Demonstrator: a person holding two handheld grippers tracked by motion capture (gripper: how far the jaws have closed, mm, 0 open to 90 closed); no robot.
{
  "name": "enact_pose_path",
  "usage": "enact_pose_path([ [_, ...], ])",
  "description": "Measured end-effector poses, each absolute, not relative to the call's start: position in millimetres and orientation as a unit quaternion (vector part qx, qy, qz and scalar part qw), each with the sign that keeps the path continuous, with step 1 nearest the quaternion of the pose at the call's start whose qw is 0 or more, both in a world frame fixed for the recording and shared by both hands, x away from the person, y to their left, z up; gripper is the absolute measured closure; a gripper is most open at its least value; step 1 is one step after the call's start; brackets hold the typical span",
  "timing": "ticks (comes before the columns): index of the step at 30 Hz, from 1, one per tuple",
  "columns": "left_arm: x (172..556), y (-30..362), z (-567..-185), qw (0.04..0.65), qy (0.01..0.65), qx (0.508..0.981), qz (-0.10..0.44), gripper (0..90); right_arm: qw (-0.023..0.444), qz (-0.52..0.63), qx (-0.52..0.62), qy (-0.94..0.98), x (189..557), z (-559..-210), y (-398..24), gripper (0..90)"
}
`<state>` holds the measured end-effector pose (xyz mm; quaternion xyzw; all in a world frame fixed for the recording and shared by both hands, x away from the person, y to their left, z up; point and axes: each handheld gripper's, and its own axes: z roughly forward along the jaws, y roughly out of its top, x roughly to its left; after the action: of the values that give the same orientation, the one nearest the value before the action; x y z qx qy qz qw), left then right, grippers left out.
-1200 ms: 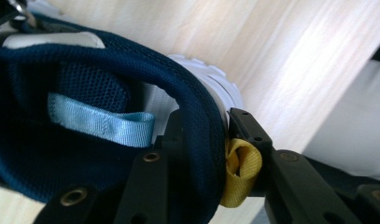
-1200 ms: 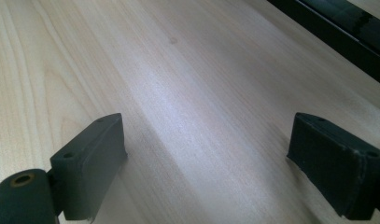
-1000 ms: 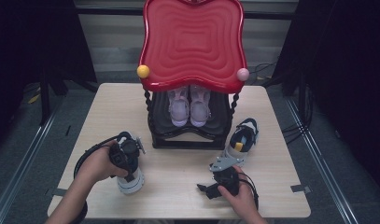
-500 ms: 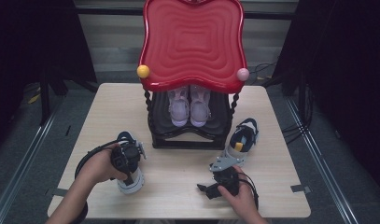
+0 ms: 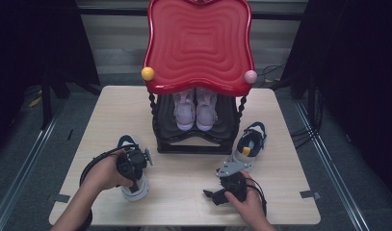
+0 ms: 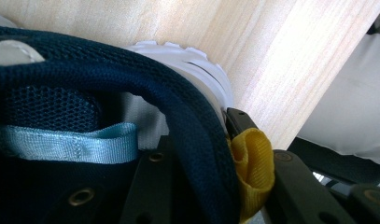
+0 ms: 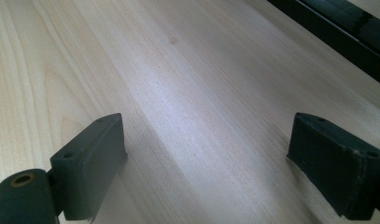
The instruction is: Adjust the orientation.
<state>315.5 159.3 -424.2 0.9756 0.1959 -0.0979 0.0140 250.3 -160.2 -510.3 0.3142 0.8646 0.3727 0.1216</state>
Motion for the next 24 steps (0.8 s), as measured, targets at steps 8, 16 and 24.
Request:
enact_pose_path([
  [8, 314, 159, -424, 0.015, 0.202, 0.975, -0.092, 73.8, 0.124, 0.373, 0.314, 0.864, 250, -510, -160, 10.3],
  [16, 312, 161, -422, 0.021, 0.216, 0.973, -0.072, 75.9, 0.121, 0.373, 0.315, 0.865, 250, -510, -160, 10.3],
  [24, 316, 162, -406, 0.029, 0.223, 0.973, -0.061, 76.4, 0.121, 0.373, 0.315, 0.864, 250, -510, -160, 10.3],
])
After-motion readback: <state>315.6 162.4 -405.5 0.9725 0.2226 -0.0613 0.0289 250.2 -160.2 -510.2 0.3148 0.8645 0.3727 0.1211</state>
